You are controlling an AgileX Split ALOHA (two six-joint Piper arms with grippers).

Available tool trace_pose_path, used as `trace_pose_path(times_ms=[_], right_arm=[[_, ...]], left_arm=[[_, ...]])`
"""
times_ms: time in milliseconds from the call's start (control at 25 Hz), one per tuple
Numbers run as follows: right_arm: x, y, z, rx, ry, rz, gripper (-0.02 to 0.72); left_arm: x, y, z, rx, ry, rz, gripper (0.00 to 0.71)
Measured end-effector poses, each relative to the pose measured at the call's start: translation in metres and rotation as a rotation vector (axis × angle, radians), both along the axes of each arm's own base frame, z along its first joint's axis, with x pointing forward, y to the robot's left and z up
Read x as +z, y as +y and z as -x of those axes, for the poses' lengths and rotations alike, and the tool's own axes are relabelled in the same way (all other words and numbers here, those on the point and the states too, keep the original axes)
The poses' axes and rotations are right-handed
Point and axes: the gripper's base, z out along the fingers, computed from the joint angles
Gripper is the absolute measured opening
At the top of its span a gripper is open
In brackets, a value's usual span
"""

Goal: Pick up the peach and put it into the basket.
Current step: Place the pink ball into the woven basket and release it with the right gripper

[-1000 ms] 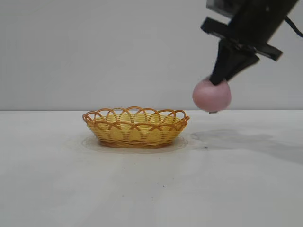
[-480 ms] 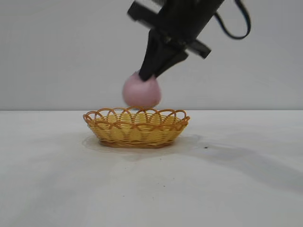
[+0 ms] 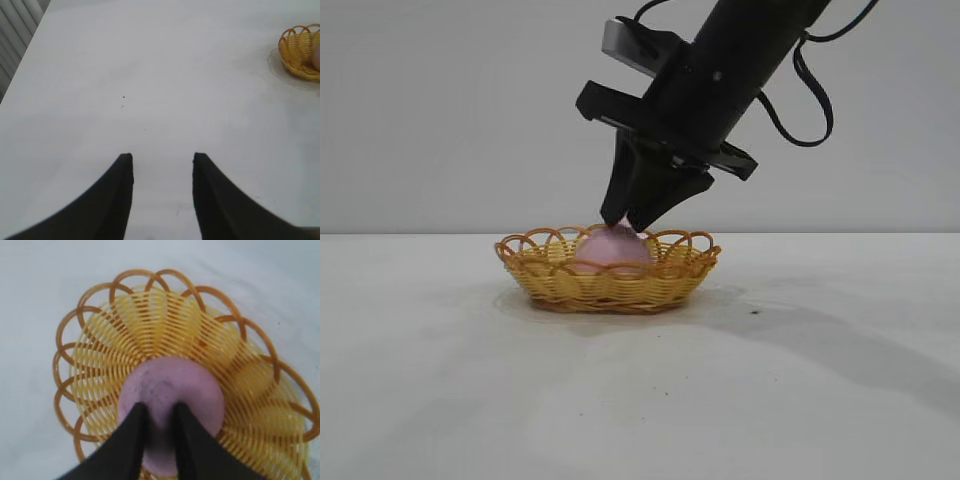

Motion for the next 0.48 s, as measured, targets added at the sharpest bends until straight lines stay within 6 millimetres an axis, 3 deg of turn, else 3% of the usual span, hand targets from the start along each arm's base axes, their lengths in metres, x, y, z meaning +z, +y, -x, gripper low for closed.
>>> trace_pose_path(times_ms=[160, 480], right_arm=[[0.023, -0.029, -0.008, -0.069, -0.022, 0.017, 0.323], [0.017, -0.115, -0.026, -0.202, 0.163, 0.099, 0.323]], left_arm=[[0.0, 0.0, 0.0, 0.0, 0.0, 0.0, 0.245], [0.0, 0.0, 0.0, -0.001, 0.0, -0.002, 0.245]])
